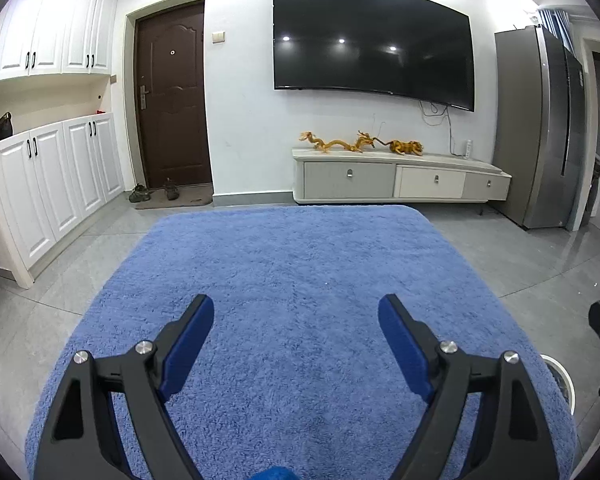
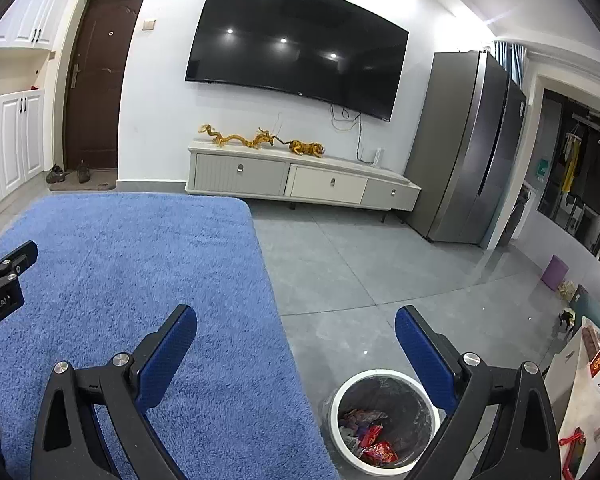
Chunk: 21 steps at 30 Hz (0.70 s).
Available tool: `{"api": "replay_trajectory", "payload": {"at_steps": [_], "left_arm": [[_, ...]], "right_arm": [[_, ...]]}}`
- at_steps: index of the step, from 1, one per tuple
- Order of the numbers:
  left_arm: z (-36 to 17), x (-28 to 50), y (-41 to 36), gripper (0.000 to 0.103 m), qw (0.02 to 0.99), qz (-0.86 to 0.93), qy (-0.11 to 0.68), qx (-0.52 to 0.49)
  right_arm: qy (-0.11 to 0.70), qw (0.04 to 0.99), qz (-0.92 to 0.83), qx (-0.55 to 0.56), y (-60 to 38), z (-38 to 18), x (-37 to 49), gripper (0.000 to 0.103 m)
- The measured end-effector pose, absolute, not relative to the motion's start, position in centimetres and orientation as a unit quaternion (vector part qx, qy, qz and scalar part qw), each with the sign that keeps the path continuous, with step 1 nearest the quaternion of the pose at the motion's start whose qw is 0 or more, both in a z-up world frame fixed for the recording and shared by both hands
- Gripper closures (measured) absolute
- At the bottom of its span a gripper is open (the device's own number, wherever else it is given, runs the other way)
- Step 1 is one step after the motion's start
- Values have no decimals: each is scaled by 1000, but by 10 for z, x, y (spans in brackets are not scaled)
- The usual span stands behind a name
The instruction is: Collect trash
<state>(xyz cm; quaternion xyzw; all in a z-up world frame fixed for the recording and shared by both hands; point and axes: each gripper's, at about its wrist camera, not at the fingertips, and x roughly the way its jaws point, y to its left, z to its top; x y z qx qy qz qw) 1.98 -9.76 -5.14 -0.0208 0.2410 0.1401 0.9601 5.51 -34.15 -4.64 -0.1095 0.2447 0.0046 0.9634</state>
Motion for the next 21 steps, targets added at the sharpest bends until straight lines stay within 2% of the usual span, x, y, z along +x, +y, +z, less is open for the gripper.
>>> {"api": "replay_trajectory", "payload": {"at_steps": [9,21], "left_arm": [[-51,18,-106,19,963,135,234,-16],[-61,27,-94,19,954,155,255,-13]], "right_arm": [[233,964,-13,-128,-341,-43,47,3],[259,954,36,-148,-312,-65,47,2]]}}
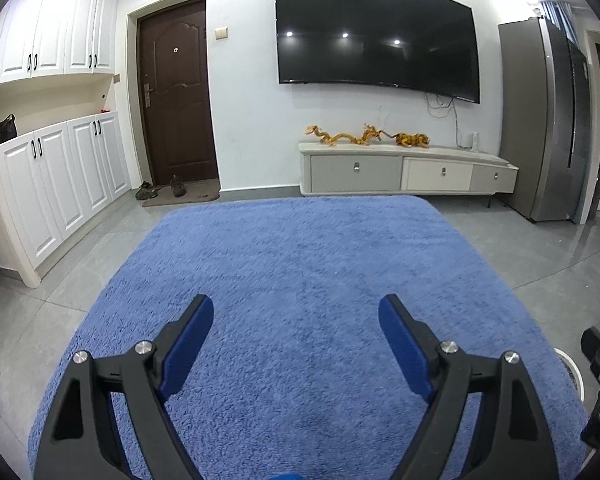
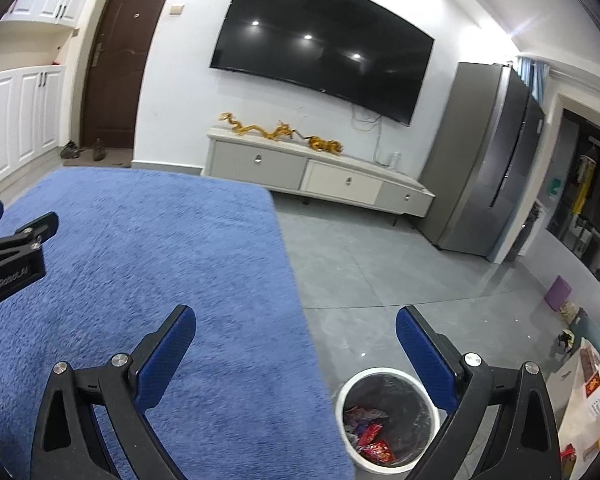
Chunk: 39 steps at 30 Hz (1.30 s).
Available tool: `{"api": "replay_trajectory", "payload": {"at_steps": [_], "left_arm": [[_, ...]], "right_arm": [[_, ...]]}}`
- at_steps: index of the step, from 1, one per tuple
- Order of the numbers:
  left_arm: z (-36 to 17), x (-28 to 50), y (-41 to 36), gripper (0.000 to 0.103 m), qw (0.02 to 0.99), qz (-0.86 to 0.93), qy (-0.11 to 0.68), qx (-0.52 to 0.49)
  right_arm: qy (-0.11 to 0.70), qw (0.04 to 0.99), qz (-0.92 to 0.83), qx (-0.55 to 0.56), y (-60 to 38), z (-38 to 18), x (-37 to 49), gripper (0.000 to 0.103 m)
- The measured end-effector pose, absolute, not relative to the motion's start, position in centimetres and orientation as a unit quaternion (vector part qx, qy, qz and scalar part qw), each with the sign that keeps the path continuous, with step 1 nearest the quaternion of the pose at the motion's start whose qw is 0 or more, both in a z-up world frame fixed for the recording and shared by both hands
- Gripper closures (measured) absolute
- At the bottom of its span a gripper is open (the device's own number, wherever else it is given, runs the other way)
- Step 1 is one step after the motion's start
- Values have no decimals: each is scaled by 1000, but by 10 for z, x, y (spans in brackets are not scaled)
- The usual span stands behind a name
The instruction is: Collect trash
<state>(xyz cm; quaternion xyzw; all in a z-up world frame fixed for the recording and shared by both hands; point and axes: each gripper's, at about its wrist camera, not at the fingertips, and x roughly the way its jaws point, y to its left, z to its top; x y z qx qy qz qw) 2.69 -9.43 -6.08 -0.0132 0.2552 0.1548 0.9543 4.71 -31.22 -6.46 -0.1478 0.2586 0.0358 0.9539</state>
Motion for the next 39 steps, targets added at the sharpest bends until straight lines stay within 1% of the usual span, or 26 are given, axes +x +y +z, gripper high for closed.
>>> {"api": "replay_trajectory", "payload": {"at_steps": [14,39], "left_arm": [[-83,41,-98,19,945,155,286,-7],[-94,50,-102,19,945,134,299,-1]], "right_arm": [[268,947,56,-169,-296,-84,55,2],[284,943,54,-167,-298,-93,67,2]]}}
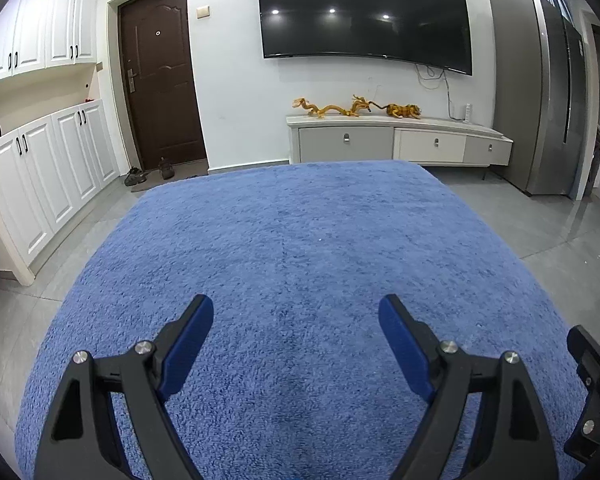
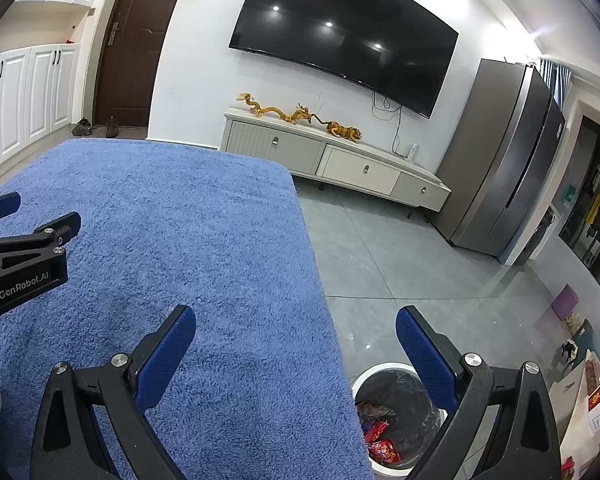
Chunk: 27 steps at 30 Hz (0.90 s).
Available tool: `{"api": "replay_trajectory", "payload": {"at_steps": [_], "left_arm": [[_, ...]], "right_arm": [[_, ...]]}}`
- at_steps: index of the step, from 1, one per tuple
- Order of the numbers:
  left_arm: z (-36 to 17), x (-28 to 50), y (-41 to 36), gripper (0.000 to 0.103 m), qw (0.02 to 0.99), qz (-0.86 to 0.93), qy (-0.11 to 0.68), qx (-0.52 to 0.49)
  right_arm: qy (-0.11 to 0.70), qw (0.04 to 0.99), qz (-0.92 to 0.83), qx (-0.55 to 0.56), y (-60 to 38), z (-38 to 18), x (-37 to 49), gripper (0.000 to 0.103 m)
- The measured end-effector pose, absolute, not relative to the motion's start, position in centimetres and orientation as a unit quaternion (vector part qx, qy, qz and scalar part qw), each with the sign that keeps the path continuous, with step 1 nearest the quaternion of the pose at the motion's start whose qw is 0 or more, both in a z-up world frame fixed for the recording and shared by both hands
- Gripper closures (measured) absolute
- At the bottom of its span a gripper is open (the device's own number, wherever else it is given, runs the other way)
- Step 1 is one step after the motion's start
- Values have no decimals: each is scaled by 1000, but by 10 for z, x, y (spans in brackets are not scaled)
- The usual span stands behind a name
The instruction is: Collect trash
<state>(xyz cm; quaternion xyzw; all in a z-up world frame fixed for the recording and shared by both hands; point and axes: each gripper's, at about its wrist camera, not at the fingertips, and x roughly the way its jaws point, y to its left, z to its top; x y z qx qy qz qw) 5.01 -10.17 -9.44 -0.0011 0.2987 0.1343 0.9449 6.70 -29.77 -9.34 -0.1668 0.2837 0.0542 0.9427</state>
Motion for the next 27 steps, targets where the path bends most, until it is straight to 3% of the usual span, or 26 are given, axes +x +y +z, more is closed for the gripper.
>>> {"api": "replay_trajectory", "payload": {"at_steps": [27], "left_arm": [[-74,34,-139,19,954,92,283,31]], "right_arm": [[267,962,-4,-60,-359,-82,57,2]]}}
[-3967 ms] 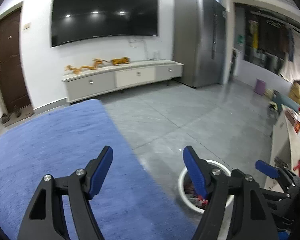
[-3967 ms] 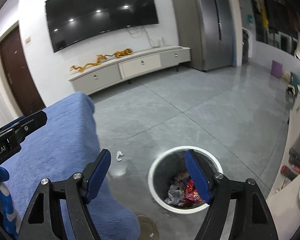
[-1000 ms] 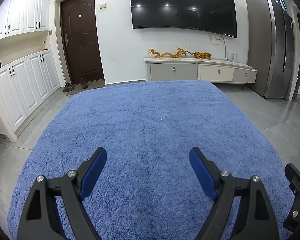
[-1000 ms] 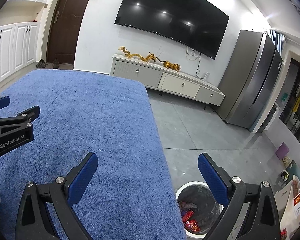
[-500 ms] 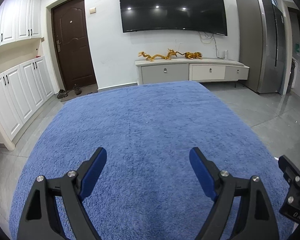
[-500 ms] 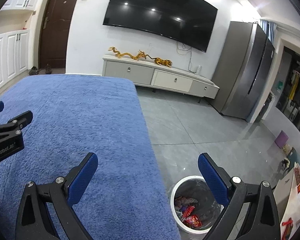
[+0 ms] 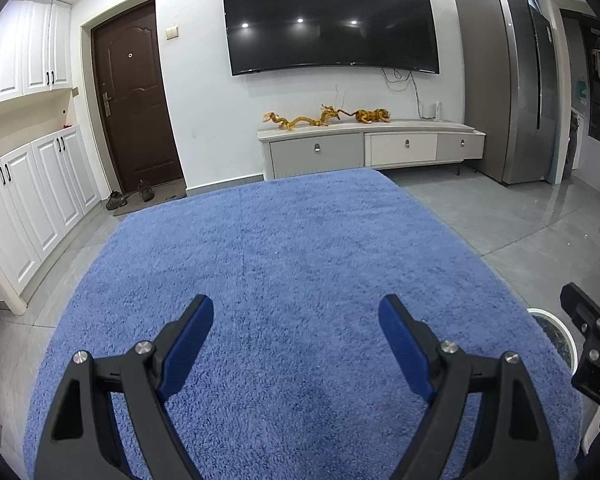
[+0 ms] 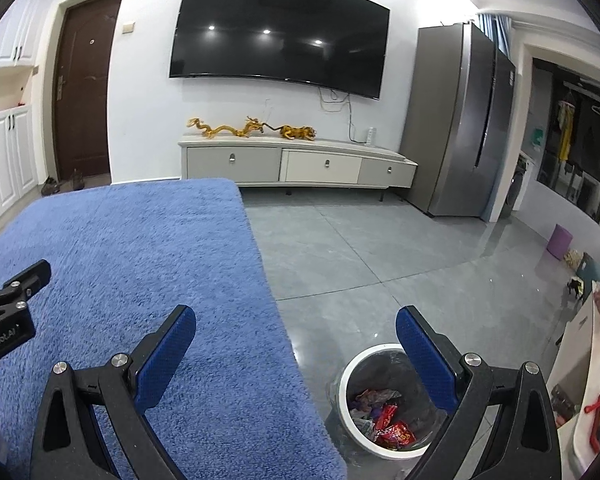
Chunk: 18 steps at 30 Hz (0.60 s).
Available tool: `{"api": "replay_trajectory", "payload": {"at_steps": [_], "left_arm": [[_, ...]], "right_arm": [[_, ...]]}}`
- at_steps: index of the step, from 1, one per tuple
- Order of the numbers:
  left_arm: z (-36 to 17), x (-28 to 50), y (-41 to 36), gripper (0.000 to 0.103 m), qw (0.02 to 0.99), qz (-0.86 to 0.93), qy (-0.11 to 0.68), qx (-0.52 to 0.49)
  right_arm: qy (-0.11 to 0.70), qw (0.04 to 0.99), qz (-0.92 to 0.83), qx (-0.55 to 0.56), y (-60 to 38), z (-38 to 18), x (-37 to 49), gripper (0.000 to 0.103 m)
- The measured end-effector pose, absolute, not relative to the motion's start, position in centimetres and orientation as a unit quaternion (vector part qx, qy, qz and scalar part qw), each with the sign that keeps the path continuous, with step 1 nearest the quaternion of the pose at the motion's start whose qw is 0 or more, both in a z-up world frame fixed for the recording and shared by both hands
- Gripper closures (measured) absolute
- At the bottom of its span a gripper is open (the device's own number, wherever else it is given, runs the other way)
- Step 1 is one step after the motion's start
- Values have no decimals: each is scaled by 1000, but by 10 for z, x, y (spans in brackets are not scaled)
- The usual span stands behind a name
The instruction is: Collect trash
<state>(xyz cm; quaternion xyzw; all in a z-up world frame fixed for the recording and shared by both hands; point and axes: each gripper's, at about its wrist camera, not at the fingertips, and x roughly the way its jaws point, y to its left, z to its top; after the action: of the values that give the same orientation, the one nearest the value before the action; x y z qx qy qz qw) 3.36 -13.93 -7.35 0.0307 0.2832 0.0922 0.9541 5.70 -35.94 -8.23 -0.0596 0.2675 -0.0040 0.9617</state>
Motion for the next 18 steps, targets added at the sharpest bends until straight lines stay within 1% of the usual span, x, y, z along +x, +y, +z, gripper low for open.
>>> {"api": "replay_trajectory", "payload": {"at_steps": [18], "left_arm": [[-59,15,-143,19,959,88,270,25]], "right_arm": [[257,966,-15,-31,-379,-71,40,2]]}}
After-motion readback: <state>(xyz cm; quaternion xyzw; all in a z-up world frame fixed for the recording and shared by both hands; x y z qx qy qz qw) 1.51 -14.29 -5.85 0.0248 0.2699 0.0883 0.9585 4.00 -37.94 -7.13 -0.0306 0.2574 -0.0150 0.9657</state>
